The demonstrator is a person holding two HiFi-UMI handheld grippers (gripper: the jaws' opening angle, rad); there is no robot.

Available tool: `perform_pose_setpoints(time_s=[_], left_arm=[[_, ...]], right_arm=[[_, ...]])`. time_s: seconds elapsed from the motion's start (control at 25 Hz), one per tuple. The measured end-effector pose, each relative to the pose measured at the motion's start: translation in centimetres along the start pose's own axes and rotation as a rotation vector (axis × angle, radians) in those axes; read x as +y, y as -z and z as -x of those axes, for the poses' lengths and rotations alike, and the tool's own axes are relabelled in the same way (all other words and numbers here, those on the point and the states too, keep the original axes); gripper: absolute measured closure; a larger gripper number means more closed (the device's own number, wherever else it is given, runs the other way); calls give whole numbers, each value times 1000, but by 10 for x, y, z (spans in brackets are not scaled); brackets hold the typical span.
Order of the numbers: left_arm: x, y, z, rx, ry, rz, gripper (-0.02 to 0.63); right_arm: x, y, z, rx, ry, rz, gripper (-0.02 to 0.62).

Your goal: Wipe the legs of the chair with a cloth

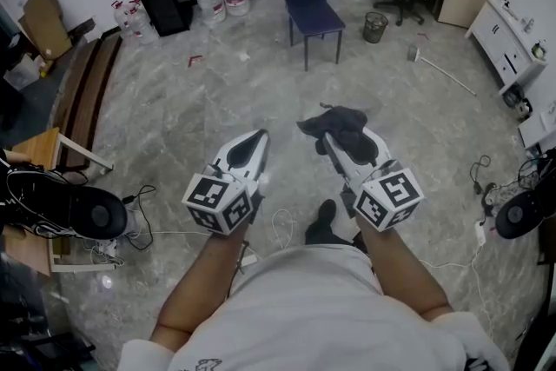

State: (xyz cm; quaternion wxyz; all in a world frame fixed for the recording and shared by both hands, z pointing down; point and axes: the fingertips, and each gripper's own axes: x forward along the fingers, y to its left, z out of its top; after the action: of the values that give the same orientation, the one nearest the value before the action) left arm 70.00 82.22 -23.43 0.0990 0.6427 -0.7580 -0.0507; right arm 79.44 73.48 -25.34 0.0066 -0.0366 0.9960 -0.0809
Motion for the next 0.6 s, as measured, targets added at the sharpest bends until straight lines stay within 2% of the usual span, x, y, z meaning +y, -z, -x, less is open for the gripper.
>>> perform_pose_setpoints(time_s=[0.12, 0.28, 0.6], left_arm=[[17, 4, -37, 29, -2, 3, 601], [54, 3, -94, 26, -33, 12, 601], [109, -30, -234, -14, -84, 6, 601]], right_arm=[[-33, 4, -28, 9, -10, -7, 443], [-89, 12, -78, 15, -28, -22, 443], [-215, -10, -174, 29, -97, -11, 443]])
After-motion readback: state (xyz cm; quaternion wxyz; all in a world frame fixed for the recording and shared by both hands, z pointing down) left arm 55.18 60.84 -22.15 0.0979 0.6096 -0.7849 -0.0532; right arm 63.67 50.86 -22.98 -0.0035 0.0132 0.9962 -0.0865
